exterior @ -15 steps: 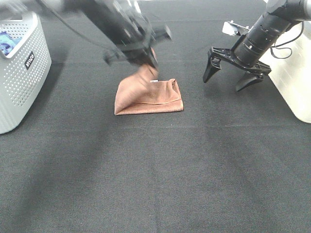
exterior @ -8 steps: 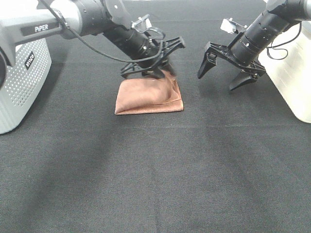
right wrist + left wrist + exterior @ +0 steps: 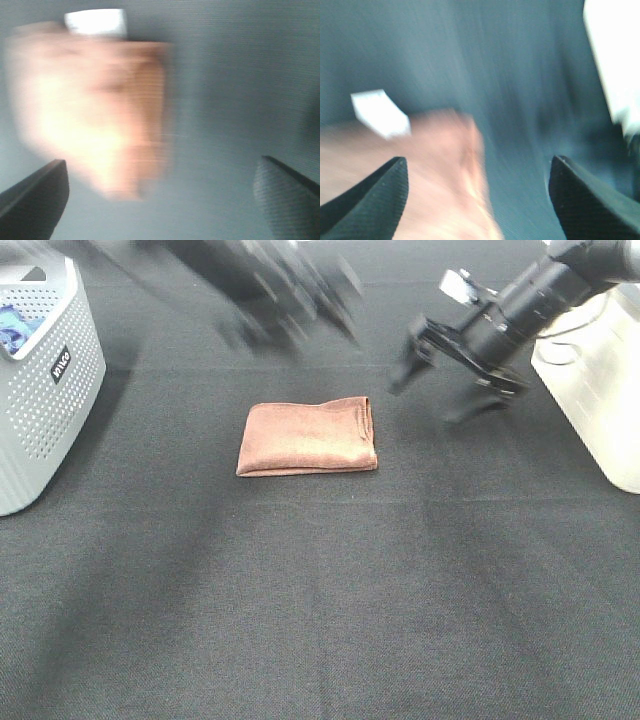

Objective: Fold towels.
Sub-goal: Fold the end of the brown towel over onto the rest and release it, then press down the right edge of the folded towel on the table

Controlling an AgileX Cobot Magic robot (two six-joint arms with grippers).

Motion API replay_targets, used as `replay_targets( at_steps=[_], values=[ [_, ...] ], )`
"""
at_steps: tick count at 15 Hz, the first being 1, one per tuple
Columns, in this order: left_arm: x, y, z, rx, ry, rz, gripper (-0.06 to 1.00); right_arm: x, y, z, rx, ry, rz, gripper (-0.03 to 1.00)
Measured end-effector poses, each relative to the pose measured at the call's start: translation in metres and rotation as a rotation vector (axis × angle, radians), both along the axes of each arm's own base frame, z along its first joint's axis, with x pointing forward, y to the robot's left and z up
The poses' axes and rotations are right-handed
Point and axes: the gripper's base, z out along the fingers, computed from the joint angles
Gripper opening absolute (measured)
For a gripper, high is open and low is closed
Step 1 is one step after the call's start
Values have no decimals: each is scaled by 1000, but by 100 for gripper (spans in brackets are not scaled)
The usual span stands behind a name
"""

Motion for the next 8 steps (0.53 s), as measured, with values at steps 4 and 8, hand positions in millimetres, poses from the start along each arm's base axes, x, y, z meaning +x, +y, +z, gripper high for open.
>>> replay_targets(
  at_steps=[4, 8],
  values=[
    [7, 72, 51, 81, -82, 74, 74, -9, 67, 13, 221, -86, 134, 94],
    [-1, 90, 66, 111, -46, 60, 74, -5, 91, -36, 351, -73, 138, 94]
  ],
)
